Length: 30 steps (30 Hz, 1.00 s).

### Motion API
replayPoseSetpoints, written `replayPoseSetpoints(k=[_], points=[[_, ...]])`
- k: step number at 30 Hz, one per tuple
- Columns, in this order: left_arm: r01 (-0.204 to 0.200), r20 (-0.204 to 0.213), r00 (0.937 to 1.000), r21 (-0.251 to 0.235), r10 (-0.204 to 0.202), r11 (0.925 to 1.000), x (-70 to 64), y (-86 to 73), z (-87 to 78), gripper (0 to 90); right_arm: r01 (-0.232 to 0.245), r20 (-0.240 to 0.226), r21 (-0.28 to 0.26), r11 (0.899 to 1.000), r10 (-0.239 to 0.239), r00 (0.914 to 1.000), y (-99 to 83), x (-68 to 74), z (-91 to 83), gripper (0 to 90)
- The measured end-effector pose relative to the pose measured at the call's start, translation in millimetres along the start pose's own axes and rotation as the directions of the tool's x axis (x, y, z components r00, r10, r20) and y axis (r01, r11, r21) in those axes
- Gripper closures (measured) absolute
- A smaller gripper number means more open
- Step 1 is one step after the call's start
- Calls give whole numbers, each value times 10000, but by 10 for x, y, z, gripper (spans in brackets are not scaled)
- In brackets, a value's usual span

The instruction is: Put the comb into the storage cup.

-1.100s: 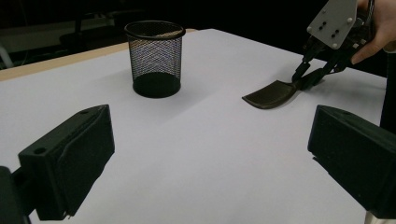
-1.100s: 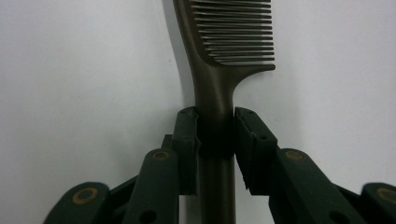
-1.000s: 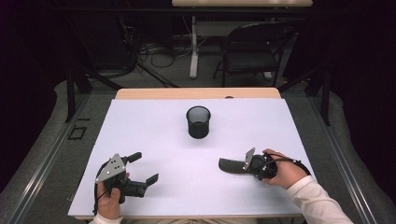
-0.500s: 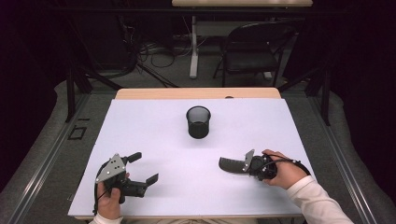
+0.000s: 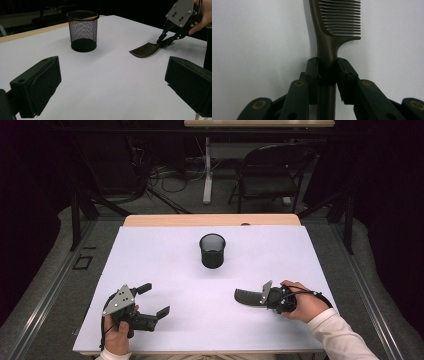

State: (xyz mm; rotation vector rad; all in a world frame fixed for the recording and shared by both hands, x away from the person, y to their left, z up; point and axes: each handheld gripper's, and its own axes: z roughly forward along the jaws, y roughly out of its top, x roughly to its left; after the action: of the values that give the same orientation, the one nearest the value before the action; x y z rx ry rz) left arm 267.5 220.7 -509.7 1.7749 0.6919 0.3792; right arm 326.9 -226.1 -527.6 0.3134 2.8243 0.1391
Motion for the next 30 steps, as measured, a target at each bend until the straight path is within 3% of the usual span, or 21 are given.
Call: replayPoseSetpoints(k=[11, 25, 30], points=[[23, 6, 10000, -7, -23, 10000, 0, -1, 5, 5, 1, 227, -340, 9994, 6, 9997, 0, -2, -58, 731], [-6, -50, 10000, 9, 6, 10000, 3, 1, -3, 5, -542, 509, -976, 9938, 593, 9969, 25, 20, -150, 731], [16, -36, 10000, 4, -16, 10000, 1, 1, -2, 5, -764, 580, -1398, 9872, 852, 9947, 33, 37, -187, 731]])
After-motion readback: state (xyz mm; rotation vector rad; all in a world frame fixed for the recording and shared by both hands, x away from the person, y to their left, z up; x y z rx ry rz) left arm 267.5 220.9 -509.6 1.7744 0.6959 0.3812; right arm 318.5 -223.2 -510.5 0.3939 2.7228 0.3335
